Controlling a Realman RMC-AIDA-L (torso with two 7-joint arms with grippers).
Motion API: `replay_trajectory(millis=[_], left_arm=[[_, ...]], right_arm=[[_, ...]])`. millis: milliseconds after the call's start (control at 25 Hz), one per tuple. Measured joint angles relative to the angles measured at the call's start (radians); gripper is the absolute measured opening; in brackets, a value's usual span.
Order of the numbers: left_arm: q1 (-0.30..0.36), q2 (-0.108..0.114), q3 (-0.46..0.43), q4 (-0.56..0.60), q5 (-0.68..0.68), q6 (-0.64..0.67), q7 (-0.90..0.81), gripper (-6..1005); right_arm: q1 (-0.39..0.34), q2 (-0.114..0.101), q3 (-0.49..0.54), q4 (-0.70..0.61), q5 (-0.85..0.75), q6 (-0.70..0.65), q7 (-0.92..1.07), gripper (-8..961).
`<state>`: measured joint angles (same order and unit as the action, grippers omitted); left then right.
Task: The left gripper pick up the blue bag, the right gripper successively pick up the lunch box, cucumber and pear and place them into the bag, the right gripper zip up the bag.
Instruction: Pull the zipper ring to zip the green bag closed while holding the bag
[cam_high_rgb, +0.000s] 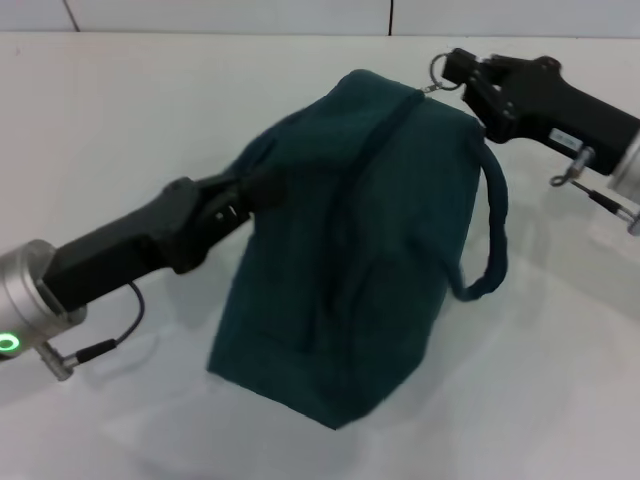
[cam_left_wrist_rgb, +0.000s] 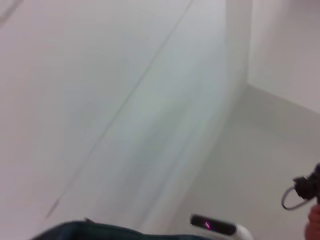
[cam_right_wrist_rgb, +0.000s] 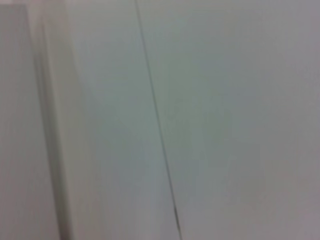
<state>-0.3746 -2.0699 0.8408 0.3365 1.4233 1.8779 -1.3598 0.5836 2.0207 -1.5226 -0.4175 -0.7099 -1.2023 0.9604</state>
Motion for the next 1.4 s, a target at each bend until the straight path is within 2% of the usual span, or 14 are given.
replay_trajectory(millis=[160, 400, 720, 920, 1200, 1320, 1400], left_arm=[[0.019, 0.001, -0.04, 0.004, 0.001, -0.04, 0.003, 136], [0.025, 0.001, -0.052, 0.005, 0.005, -0.116, 0.002, 150], [0.004, -0.007, -0.042, 0.007, 0.052, -0.158, 0.02, 169], [0.004, -0.009, -0.05, 0.007, 0.033, -0.155, 0.009, 181], [0.017, -0.003, -0.051, 0.003, -0.104, -0.163, -0.044, 402], [-0.004, 0.012, -0.051, 0.013, -0.138, -0.179, -0.095, 523], [-0.04, 0.031, -0.049, 0.033, -0.137, -0.219, -0.158, 604]], right_arm=[[-0.046, 0.001, 0.029, -0.009, 0.001, -0.019, -0.012, 7], [-0.096, 0.001, 0.066, -0.01, 0.013, -0.085, -0.059, 7], [-0.098, 0.0, 0.066, -0.003, 0.026, -0.114, -0.077, 7], [-0.093, -0.002, 0.064, -0.001, 0.023, -0.114, -0.077, 7], [-0.093, -0.004, 0.062, -0.001, 0.019, -0.115, -0.077, 7], [-0.093, -0.004, 0.06, -0.001, 0.018, -0.115, -0.079, 8], [-0.093, -0.003, 0.06, -0.001, 0.017, -0.115, -0.087, 8]])
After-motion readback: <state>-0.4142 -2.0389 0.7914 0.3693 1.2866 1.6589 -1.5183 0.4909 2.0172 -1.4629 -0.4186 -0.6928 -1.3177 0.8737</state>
